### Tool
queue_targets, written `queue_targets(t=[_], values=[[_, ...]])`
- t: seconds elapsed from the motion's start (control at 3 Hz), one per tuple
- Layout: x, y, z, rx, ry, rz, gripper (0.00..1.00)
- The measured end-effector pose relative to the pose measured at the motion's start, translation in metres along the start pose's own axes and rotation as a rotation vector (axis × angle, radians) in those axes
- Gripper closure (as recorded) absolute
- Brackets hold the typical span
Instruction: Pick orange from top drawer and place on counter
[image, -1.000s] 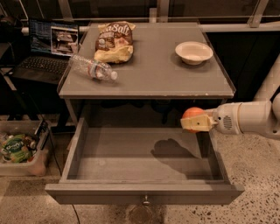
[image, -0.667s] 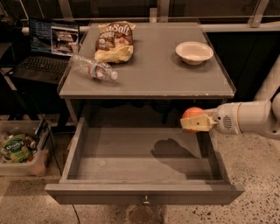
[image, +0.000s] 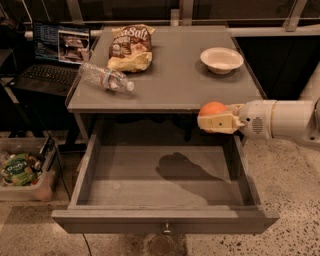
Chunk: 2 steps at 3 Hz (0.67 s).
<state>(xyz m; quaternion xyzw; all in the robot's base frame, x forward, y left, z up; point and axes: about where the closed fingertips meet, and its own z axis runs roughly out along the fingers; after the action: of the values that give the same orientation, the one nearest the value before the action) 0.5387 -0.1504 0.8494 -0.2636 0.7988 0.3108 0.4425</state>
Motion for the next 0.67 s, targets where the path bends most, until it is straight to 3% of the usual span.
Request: queue_targets(t=[0.67], values=[[-0.046, 0.013, 0.044, -0.019, -0.046, -0.056, 1.0]])
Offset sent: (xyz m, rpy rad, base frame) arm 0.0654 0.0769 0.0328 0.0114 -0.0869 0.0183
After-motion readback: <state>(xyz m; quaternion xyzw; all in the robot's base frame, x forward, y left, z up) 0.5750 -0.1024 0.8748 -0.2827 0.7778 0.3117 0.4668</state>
